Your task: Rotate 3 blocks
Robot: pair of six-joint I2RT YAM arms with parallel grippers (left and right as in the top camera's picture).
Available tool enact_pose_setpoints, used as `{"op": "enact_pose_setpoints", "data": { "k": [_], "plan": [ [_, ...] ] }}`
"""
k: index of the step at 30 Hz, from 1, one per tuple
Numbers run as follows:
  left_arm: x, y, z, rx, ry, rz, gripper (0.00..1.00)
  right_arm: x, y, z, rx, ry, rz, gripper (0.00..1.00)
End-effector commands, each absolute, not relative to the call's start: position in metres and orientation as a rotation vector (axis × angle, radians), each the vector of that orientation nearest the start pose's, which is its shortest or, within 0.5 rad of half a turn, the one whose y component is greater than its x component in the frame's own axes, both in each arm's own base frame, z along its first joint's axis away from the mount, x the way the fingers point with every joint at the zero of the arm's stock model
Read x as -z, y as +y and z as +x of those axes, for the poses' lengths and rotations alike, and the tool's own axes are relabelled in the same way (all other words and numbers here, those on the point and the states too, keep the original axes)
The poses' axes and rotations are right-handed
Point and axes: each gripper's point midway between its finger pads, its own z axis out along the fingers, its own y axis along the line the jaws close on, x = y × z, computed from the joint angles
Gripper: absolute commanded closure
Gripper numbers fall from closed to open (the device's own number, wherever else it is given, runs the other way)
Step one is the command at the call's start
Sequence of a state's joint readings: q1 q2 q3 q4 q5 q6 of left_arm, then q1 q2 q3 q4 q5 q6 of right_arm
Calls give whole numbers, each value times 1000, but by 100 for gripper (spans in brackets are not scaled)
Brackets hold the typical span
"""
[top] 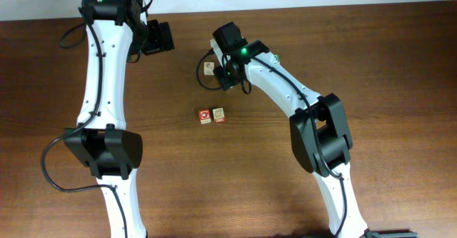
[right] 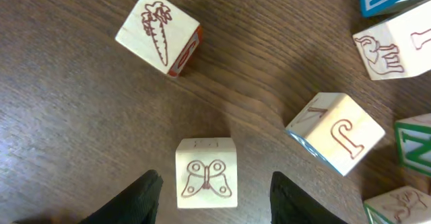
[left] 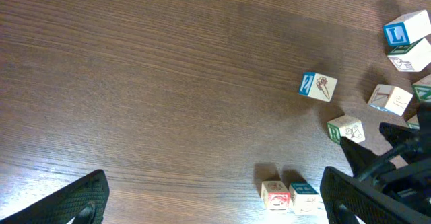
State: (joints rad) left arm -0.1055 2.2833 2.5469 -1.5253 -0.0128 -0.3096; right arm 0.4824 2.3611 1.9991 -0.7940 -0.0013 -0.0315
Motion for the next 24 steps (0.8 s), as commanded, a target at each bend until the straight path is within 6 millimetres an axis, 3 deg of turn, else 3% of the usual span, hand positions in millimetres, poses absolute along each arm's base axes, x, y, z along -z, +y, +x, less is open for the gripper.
{"op": "enact_pose_setpoints", "data": {
  "k": [1, 6, 17, 24],
  "plan": [
    [-208, -47, 487, 62, 2800, -276, 1, -32, 260, 497, -148, 2650, -704, 48],
    [-208, -47, 486, 62, 2801, -276, 1, -28, 260, 498, -150, 2656, -690, 59],
    [-208, -47, 486, 62, 2801, -276, 1, -19, 260, 496, -163, 2681, -671, 64],
    [-207, -47, 484, 58, 2813, -277, 1, -16, 256, 486, -186, 2773, -491, 77]
  ]
}}
